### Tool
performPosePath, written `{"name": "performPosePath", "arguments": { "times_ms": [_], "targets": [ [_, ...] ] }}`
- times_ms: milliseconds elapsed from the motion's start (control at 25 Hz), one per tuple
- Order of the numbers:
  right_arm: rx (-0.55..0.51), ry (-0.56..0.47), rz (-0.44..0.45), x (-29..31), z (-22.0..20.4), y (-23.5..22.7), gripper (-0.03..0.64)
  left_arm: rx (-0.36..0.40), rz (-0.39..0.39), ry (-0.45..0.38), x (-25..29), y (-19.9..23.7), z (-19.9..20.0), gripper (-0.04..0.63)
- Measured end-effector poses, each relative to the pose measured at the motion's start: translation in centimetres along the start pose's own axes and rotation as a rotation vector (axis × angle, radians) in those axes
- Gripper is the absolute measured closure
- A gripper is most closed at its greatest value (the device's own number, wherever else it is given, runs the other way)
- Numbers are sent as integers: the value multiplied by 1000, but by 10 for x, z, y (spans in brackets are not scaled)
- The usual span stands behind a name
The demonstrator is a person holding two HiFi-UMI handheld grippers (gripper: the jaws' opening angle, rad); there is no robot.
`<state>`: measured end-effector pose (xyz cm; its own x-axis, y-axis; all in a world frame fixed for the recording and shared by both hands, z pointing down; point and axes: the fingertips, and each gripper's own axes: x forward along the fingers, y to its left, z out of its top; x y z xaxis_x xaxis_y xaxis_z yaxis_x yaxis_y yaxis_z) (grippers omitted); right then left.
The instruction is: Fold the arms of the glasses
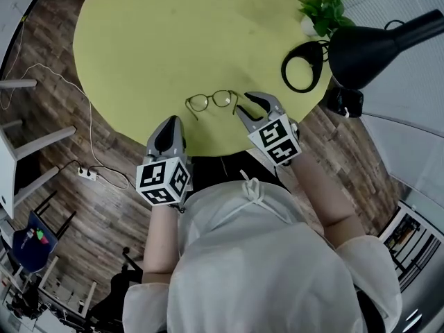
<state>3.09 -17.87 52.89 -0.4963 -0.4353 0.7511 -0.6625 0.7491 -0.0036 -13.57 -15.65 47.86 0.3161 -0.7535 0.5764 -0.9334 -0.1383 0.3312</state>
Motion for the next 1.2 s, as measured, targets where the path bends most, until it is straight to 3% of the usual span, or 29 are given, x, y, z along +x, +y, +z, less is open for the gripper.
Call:
{"name": "performPosePath", "arguments": {
  "times_ms": [120, 280, 480, 880, 1200],
  "targets": [
    [-111, 17, 25, 9, 2, -3, 463, -61, -5, 10, 5, 3, -7, 589],
    [-246, 32, 62, 16, 6, 0, 473, -70, 15, 13, 9, 8, -10, 589],
    [-321, 21, 90, 18, 12, 4, 577, -125, -15, -4, 13, 9, 1, 589],
    [-511, 19, 119, 17, 10, 11, 601, -77, -64, 17, 36, 6, 13, 589],
    [-525, 17, 144, 17, 14, 11, 601, -51, -115, 75, 53, -5, 2, 589]
  ]
}}
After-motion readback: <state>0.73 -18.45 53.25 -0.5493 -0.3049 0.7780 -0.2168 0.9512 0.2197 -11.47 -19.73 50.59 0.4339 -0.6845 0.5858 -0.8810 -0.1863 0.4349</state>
